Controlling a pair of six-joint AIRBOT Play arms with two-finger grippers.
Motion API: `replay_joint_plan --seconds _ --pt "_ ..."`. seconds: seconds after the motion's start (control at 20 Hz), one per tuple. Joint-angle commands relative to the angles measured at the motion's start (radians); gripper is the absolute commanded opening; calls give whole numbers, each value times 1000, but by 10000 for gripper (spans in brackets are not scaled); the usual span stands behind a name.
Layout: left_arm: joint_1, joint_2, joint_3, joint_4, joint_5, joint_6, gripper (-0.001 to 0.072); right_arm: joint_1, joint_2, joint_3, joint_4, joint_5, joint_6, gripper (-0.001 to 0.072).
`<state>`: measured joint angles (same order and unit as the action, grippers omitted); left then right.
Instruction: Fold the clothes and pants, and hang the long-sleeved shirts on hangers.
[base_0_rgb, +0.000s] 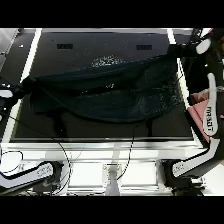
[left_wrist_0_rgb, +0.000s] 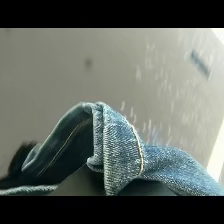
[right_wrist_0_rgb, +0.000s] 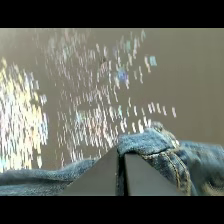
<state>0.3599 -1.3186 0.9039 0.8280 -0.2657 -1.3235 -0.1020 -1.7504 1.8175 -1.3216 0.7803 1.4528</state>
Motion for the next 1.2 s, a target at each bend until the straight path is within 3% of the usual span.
replay_joint_plan --seconds 0.0,0.05,0.1,0.15,0.2,0.45,0.6,0.85,1.05,1.15 --pt "-103 -27 0 -43 312 8 16 43 -64 -3 12 -246 5 36" --pt "-126 -27 0 -43 368 8 16 48 -71 -3 11 -264 5 36" --pt "-141 -27 0 -42 415 8 60 48 -76 -3 11 -272 5 109" --pt "-148 -28 0 -15 438 8 400 48 -77 -3 5 -277 5 539" --pt "-148 -30 0 26 437 5 706 47 -76 -2 -3 -274 5 705" --pt "-106 -3 0 54 394 7 713 1 -24 -2 -27 -224 5 689" --pt "-29 44 0 54 286 7 712 -74 19 -2 -31 -107 5 686" --pt "154 103 0 55 -93 7 710 -250 23 -3 -44 381 5 551" --pt "218 111 0 85 -254 31 710 -393 13 -37 -12 750 -12 532" --pt "218 117 0 91 -255 34 710 -449 16 -41 13 847 -23 266"
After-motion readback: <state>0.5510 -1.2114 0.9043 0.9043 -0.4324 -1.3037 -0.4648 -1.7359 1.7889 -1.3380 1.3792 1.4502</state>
